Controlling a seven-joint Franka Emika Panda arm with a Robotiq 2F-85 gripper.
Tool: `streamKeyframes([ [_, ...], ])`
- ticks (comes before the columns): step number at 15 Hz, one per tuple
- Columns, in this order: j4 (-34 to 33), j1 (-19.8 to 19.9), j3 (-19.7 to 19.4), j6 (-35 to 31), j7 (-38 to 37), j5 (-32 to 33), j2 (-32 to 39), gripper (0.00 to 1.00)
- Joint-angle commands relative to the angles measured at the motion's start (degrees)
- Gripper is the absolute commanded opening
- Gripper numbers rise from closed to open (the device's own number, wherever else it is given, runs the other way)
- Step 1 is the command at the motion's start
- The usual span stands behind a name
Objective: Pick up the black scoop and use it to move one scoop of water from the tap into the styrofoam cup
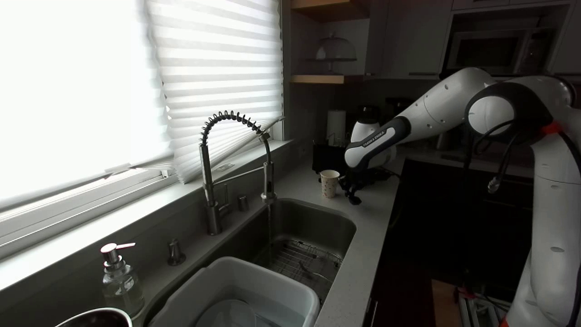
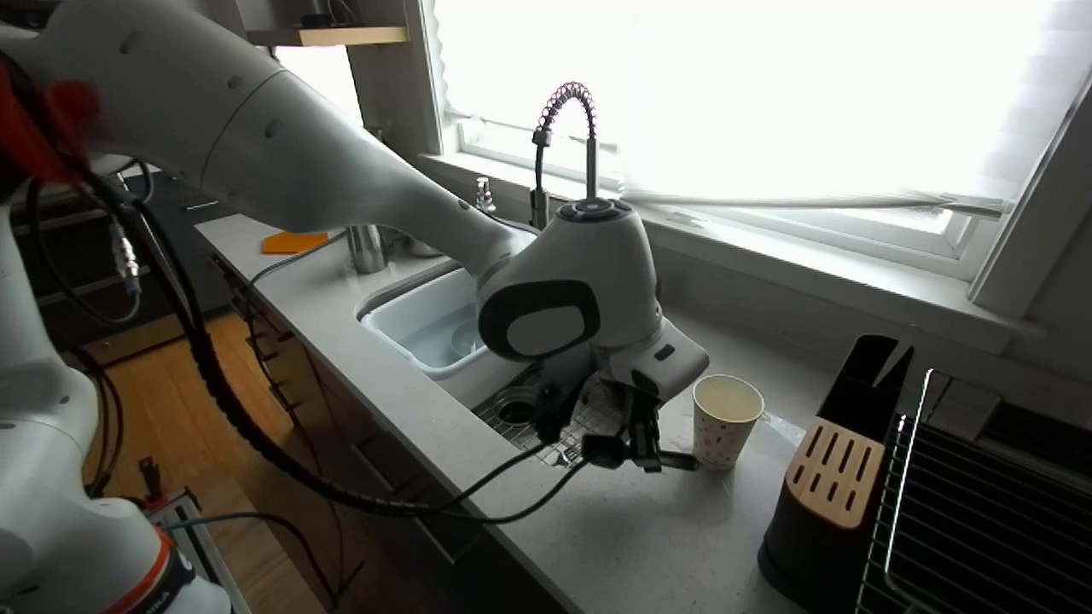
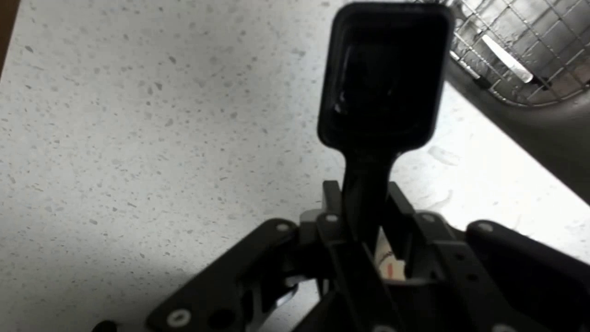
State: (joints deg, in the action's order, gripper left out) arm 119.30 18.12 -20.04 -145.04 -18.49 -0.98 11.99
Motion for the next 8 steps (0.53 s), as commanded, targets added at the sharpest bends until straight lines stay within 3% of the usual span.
streamKeyframes([
  [1, 2.66, -3.47, 0.13, 3.43, -6.77, 2.67, -5.79, 0.06],
  [5, 3.32, -5.90, 3.12, 4.80, -10.46, 2.15, -8.92, 0.06],
  [8, 3.12, -7.05, 5.67, 2.27, -12.82, -1.17, -8.71, 0.06],
])
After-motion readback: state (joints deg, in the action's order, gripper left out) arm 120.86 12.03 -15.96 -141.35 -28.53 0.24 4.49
